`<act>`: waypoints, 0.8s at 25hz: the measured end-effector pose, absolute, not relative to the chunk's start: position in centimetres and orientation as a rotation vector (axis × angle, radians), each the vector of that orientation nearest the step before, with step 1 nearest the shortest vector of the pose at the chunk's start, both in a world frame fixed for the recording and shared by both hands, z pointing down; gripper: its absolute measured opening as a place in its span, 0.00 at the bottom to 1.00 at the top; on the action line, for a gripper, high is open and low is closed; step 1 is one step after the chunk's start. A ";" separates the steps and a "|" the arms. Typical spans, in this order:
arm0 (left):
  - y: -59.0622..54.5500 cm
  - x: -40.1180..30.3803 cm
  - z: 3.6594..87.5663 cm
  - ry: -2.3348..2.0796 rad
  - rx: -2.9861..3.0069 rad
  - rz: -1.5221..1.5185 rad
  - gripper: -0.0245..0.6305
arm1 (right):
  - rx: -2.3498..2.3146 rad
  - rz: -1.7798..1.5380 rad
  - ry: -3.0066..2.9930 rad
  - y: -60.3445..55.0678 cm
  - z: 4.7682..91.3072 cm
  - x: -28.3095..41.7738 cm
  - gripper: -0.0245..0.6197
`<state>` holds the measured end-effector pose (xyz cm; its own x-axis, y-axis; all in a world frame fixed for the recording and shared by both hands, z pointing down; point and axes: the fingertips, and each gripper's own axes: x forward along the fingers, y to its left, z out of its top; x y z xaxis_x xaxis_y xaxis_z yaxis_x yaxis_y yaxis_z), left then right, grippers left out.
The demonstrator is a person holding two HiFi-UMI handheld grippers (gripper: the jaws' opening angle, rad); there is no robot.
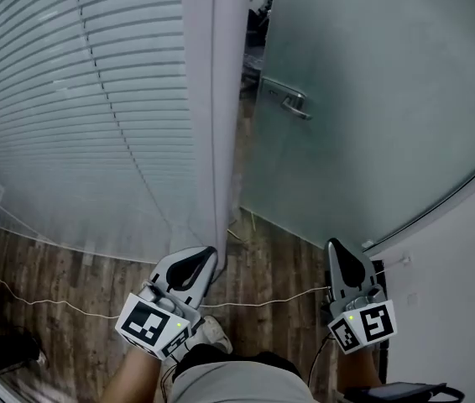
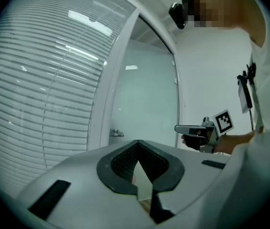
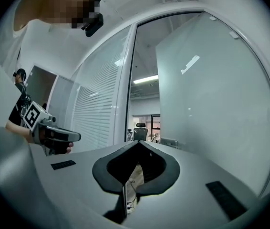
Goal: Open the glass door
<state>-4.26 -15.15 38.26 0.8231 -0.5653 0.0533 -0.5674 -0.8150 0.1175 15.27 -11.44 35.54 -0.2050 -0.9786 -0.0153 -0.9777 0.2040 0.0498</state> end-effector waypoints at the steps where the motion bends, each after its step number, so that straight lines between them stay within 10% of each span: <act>1: -14.4 -4.3 38.3 -0.909 2.874 0.019 0.04 | 1.967 -0.064 -2.426 -10.5 35.8 15.3 0.04; 20: 7.1 -6.9 37.7 -1.056 2.802 0.034 0.04 | 1.951 -0.077 -2.487 11.2 34.2 16.7 0.04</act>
<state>-6.92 7.12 37.74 0.7523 -0.6548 0.0731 -0.6581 -0.7417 0.1291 16.72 11.16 34.23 -0.2385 -0.9701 -0.0458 -0.9711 0.2375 0.0256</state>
